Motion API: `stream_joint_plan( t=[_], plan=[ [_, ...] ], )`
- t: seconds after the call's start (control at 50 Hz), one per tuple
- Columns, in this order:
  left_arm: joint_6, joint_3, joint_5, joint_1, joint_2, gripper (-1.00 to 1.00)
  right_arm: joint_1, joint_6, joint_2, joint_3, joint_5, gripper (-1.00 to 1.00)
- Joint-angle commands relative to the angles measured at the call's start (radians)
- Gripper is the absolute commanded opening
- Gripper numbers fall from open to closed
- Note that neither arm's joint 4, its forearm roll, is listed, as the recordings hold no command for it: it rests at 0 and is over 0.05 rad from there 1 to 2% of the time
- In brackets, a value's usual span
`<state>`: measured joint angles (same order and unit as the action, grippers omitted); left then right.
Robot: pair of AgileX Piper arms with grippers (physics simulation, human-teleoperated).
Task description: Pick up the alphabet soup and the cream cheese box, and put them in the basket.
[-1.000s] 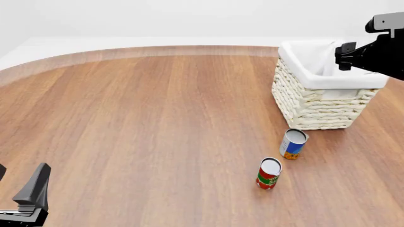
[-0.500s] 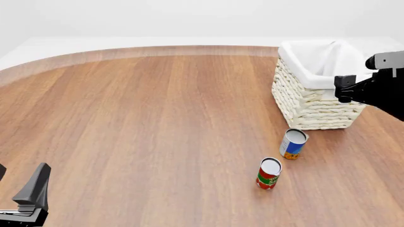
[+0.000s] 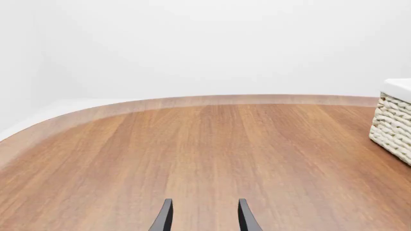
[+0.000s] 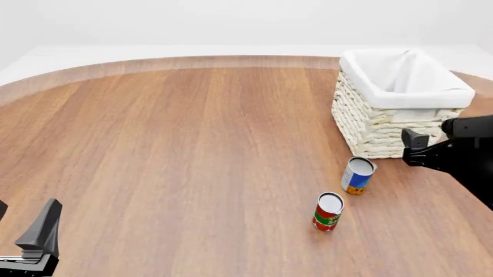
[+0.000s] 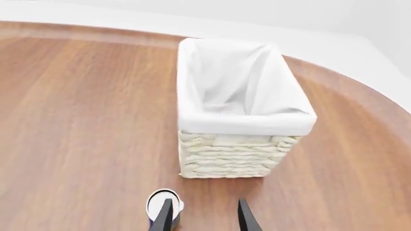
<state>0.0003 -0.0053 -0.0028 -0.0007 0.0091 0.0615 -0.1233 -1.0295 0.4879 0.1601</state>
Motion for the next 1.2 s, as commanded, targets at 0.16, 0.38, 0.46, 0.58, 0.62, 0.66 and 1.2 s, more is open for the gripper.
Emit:
stream_joint_plan(
  t=[0.16,0.38,0.46,0.58,0.62,0.66,1.2],
  plan=[
    [0.0,0.0,0.0,0.0,0.0,1.0,-0.033,0.026,0.007,-0.151,0.141,1.0],
    [0.0,0.0,-0.001,0.0,0.002,1.0,-0.05,0.036,-0.013,-0.187,0.192,1.0],
    [0.0,0.0,-0.002,0.0,0.002,1.0,-0.05,0.036,-0.037,-0.195,0.218,1.0],
    [0.0,0.0,-0.002,0.0,0.002,1.0,-0.053,0.036,-0.102,-0.195,0.257,1.0],
    [0.0,0.0,-0.002,0.0,0.003,1.0,-0.055,0.041,-0.123,-0.197,0.273,1.0],
    [0.001,0.0,-0.003,0.0,0.002,1.0,-0.052,0.043,-0.139,-0.197,0.286,1.0],
    [0.0,0.001,-0.004,0.0,0.004,1.0,-0.085,0.079,-0.35,-0.166,0.418,1.0]
  ],
)
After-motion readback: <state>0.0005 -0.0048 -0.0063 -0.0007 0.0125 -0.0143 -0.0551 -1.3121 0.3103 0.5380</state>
